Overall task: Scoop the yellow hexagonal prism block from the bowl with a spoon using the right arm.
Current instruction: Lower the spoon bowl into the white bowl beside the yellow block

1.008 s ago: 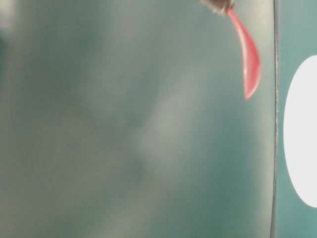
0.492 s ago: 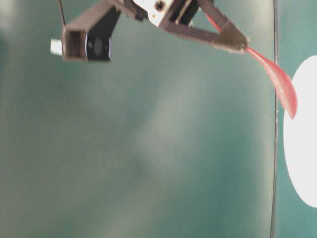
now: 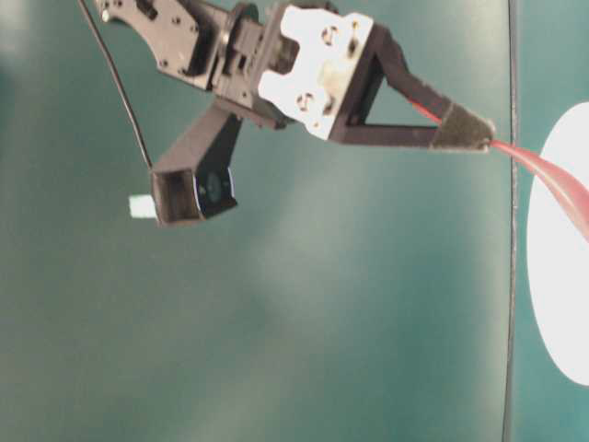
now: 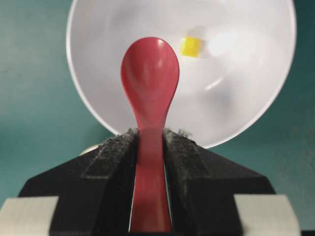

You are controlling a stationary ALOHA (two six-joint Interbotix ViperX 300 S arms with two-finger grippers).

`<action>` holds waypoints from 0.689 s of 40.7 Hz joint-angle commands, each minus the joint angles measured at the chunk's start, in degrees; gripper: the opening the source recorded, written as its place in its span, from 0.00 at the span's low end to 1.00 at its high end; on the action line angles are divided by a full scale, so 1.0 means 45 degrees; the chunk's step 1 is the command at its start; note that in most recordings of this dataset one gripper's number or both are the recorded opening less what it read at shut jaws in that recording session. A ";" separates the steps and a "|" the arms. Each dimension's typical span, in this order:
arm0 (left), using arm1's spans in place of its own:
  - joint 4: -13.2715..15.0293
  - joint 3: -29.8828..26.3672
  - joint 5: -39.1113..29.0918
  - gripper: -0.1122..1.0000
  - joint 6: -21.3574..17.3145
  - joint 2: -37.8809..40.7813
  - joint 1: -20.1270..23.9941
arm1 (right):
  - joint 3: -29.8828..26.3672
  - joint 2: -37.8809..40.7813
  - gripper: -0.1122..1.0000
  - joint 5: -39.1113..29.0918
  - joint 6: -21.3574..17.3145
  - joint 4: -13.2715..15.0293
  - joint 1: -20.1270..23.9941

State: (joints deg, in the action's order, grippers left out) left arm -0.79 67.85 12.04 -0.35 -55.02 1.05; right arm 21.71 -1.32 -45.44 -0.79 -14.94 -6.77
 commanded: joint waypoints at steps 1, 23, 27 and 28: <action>-0.0039 -0.0273 0.0117 0.15 0.0000 0.0098 0.0020 | -0.0605 0.0000 0.31 -0.0566 -0.0410 0.0469 -0.0039; -0.0039 -0.0273 0.0117 0.15 0.0000 0.0098 0.0000 | -0.1133 0.0430 0.31 -0.1406 -0.0742 0.0801 -0.0039; -0.0039 -0.0273 0.0117 0.15 0.0020 0.0098 0.0000 | -0.1113 0.0547 0.31 -0.1406 -0.0742 0.0801 -0.0039; -0.0039 -0.0273 0.0117 0.15 0.0020 0.0117 0.0020 | -0.1113 0.0547 0.31 -0.1387 -0.0742 0.0820 -0.0020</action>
State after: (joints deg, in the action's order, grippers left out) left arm -0.79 67.85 12.04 -0.35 -54.93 1.05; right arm 17.93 1.58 -51.86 -4.04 -11.43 -6.77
